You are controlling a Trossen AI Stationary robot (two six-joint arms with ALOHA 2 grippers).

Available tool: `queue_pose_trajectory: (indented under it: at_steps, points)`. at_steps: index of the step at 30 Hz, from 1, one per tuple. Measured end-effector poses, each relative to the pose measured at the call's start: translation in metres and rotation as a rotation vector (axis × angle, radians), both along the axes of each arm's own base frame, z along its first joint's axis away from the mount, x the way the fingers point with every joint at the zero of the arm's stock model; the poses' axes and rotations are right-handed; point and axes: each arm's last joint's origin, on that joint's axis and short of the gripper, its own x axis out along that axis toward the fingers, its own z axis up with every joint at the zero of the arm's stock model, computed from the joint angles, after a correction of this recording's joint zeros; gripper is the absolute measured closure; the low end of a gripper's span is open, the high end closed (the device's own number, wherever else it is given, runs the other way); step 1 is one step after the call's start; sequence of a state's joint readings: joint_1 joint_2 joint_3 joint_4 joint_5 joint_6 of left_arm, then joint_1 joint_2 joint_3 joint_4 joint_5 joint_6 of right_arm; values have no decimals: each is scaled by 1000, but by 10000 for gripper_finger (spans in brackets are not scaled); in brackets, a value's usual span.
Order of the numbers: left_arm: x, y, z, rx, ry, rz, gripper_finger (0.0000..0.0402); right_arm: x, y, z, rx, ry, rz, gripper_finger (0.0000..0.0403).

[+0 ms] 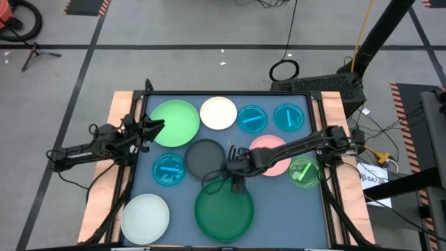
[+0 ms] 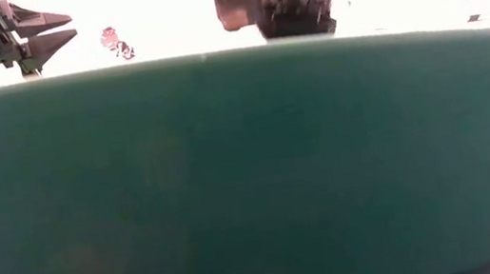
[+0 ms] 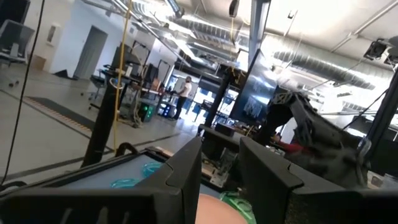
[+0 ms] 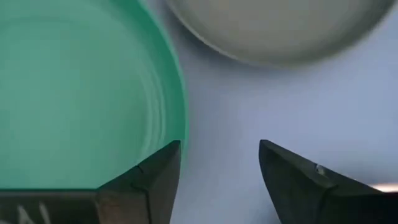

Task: Stack plastic plates
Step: Stack the dark green plate on top of the green plate

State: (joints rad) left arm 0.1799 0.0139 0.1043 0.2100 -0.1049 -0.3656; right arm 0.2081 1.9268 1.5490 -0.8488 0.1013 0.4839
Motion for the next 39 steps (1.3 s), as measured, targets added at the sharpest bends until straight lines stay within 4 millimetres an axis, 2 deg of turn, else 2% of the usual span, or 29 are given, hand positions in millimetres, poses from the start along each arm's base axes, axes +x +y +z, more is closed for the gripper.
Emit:
queue_pose_trajectory:
  at_steps: [5,11,20,32,39]
  points:
    - [0,0,-1,-1,7,0,286,-3,-1,-19,114,139,-242,201]
    - [1,0,-2,5,28,3,286,-13,4,-21,139,244,-389,206]
    - [1,0,-5,5,56,4,286,-11,20,-20,119,157,-406,207]
    - [1,0,-5,-17,51,-2,286,-5,20,-20,40,68,-384,207]
    - [2,0,-6,-21,60,-3,286,2,23,-32,28,49,-351,207]
